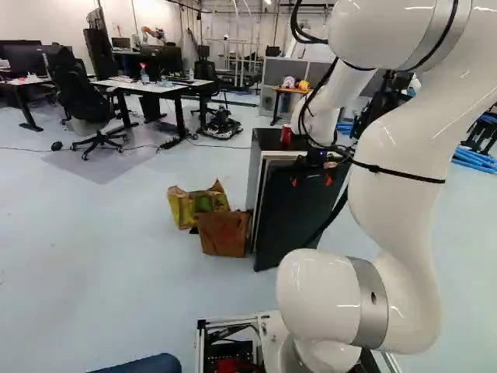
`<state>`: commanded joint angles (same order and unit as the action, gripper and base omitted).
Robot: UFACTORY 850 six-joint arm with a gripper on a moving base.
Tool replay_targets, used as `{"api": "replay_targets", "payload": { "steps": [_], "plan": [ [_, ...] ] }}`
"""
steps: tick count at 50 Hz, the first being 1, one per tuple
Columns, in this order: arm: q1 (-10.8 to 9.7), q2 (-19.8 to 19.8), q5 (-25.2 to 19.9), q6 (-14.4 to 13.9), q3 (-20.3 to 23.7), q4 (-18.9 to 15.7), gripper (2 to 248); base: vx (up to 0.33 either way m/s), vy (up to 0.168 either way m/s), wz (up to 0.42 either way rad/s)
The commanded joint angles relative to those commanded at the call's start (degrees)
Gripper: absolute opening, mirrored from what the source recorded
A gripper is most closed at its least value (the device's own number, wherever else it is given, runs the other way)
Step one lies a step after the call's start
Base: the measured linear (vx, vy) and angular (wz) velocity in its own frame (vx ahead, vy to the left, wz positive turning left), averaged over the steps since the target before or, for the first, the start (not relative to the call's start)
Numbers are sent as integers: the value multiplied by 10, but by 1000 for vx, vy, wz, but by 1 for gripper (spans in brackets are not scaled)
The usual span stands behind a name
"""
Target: Grab a drink from the fridge
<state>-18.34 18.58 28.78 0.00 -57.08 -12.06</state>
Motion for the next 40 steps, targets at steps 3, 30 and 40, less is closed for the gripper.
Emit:
{"api": "replay_targets", "payload": {
  "steps": [3,30,40],
  "plan": [
    [0,0,0,0,0,0,247,0,0,0],
    [3,8,-11,0,-10,0,247,0,0,0],
    [4,13,-16,0,-17,0,247,0,0,0]
  ]
}}
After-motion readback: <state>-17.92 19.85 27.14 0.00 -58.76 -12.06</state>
